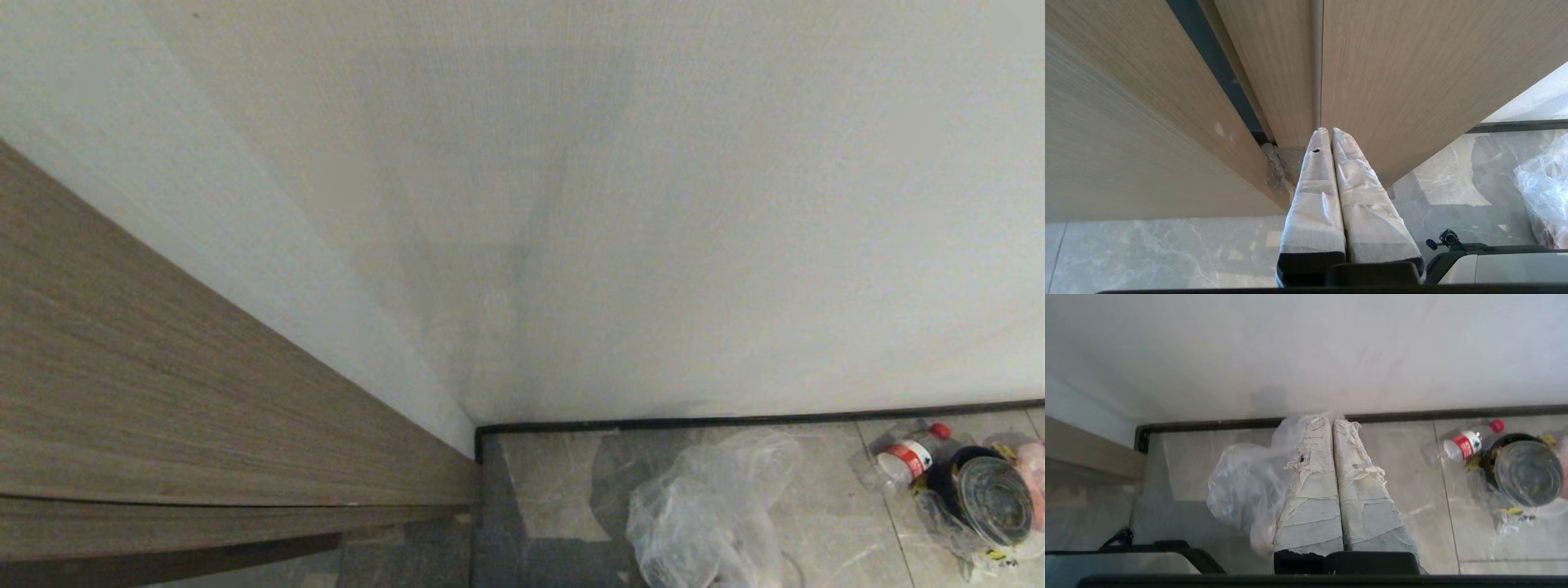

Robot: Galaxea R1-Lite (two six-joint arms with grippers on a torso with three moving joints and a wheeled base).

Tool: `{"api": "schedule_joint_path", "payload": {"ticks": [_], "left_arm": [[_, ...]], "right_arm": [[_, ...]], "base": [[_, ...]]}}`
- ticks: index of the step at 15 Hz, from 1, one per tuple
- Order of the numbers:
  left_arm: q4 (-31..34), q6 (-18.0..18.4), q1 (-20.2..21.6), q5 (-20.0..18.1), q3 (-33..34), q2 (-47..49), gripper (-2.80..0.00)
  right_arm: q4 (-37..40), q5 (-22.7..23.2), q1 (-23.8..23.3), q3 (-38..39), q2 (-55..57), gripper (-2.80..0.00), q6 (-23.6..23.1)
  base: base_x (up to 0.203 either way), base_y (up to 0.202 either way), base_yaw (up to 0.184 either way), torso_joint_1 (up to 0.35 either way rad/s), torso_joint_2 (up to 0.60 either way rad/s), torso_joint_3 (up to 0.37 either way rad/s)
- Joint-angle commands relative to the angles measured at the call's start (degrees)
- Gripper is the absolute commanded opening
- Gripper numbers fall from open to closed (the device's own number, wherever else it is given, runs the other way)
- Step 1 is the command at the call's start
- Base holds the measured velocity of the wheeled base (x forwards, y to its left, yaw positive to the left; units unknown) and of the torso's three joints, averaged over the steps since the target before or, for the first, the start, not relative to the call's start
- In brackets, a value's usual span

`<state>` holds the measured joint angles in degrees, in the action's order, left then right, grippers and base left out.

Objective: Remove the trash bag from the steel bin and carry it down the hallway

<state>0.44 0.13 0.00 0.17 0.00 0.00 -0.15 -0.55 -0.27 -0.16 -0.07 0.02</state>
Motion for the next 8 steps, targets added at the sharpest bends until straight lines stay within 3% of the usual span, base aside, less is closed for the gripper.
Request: {"api": "schedule_joint_path", "payload": {"ticks": [1, 8], "left_arm": [[0.00, 0.04, 0.00, 0.01, 0.00, -0.09, -2.80], [0.09, 0.13, 0.00, 0.19, -0.09, 0.00, -2.80]], "right_arm": [[-0.02, 0.02, 0.00, 0.33, -0.01, -2.80, -0.28], [-0.11, -0.07, 0.00, 0.33, -0.01, -2.80, 0.24]], "base": [[0.000, 0.000, 0.000, 0.000, 0.00, 0.000], [0.000, 0.000, 0.000, 0.000, 0.00, 0.000]]}}
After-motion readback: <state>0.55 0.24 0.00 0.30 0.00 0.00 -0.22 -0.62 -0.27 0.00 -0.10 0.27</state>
